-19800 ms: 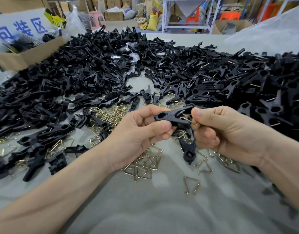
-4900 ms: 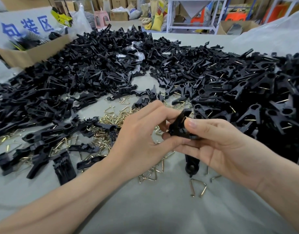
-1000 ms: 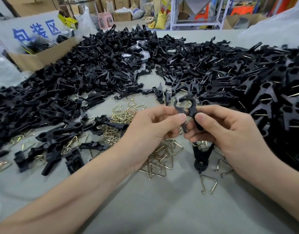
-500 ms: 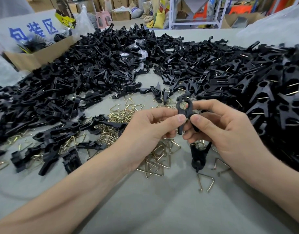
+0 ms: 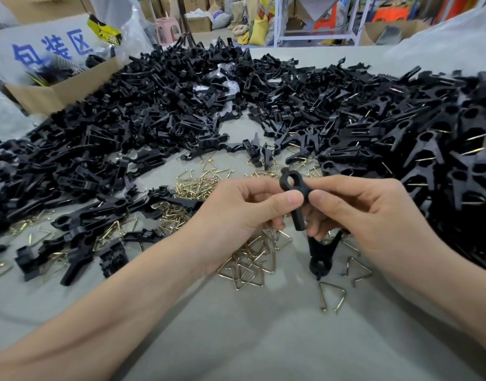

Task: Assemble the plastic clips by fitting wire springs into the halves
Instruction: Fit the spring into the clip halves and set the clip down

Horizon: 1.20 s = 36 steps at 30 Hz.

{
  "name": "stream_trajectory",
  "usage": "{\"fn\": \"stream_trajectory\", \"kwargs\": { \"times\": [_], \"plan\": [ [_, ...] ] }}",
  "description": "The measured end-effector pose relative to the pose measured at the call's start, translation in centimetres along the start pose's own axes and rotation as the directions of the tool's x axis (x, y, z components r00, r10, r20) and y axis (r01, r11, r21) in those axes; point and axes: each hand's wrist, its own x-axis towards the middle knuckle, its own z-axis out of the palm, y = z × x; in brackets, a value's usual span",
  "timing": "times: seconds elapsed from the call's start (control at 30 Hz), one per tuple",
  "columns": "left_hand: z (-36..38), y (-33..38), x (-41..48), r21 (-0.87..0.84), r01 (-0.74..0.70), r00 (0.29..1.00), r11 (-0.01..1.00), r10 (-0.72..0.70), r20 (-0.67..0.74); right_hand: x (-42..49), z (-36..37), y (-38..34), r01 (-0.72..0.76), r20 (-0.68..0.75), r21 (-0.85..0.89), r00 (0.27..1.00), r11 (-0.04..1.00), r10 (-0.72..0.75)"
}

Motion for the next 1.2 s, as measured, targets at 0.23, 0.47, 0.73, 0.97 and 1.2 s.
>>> {"fn": "stream_trajectory", "kwargs": {
  "times": [0.23,0.47,0.73,0.97,1.2],
  "plan": [
    [0.5,-0.3,0.0,-0.024,-0.014,0.998,1.000,0.016,0.053,0.3,-0.4,-0.2,0.046,0.061,-0.181,0.997,0.982,-0.036],
    [0.5,-0.1,-0.1,-0.048,-0.097,0.995,0.994,0.097,-0.001,0.4,-0.6,-0.7,-0.078,-0.027,0.104,0.996,0.992,0.081],
    [0.3,0.2,0.0,-0.120,-0.098,0.995,0.988,0.101,0.023,0.5,-1.0,-1.0,-0.028,0.000,-0.036,1.000,0.999,0.028],
    [0.1,0.6,0.1,-0.138,-0.170,0.984,0.976,0.177,0.037,0.6,-1.6,-1.8,0.069,0.002,-0.134,0.998,0.989,-0.069],
    [-2.5,1.2,1.0,-0.084,-0.291,0.939,0.953,0.267,-0.219,0.0,-0.5,0.2,0.164,0.060,-0.556,0.986,0.815,-0.157]
  ]
}}
